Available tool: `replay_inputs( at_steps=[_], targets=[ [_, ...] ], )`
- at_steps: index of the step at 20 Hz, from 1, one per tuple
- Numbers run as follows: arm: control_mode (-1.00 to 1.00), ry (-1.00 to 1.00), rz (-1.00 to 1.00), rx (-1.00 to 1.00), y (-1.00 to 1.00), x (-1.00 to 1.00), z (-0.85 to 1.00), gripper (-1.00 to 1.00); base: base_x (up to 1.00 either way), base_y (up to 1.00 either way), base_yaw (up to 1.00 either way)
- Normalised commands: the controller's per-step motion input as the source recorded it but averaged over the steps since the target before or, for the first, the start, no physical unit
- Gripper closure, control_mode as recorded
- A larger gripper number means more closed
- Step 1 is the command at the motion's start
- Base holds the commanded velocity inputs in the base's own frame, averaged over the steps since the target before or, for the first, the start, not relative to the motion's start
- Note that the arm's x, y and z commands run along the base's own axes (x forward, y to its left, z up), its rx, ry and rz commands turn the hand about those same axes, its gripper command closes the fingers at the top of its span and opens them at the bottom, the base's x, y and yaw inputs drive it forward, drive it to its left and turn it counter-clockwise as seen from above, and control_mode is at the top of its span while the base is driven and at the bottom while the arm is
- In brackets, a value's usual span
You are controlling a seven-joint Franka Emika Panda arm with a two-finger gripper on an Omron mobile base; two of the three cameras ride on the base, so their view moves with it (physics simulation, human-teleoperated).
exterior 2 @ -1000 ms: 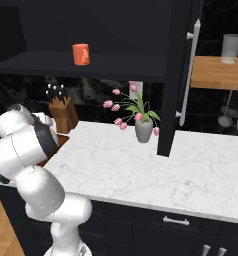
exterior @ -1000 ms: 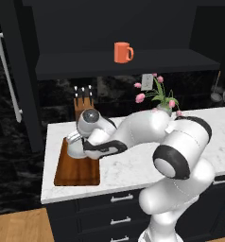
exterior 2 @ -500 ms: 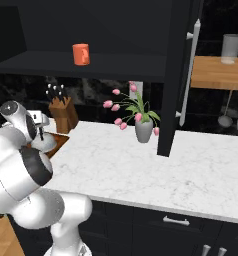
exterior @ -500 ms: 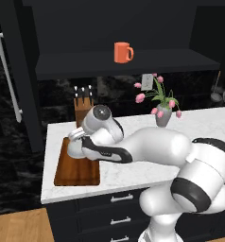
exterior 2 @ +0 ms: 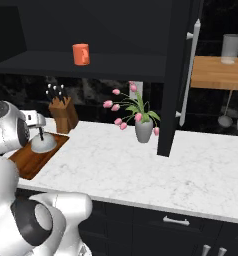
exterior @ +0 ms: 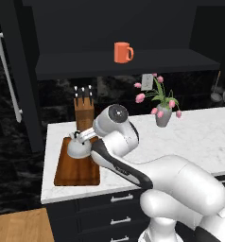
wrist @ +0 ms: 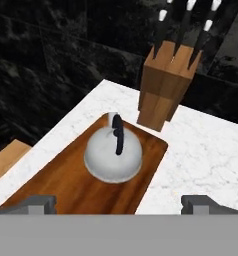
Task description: Pick the kettle from the counter and place it on the tray. Then pick the mug from the cabinet and place it on the tray. Then close the cabinet doors.
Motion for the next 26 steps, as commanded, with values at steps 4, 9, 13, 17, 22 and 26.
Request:
replay_inputs(
  at_steps=[4,9,13,17,22,26],
  targets=[
    [-1.0,0.0,-0.03,0.0,-0.32,-0.57,0.6,-1.0,0.0,0.0,0.0],
    [-1.0,0.0,-0.03,0.0,-0.33,-0.52,0.64,-1.0,0.0,0.0,0.0],
    [-1.0,0.0,-0.04,0.0,-0.32,-0.51,0.68,-1.0,0.0,0.0,0.0],
    [-1.0,0.0,-0.06,0.0,-0.34,-0.46,0.7,-1.0,0.0,0.0,0.0],
    [-1.0,0.0,-0.08,-0.01,-0.38,-0.41,0.64,-1.0,0.0,0.0,0.0],
    [-1.0,-0.01,-0.09,0.0,-0.35,-0.29,0.59,-1.0,0.0,0.0,0.0]
  ],
)
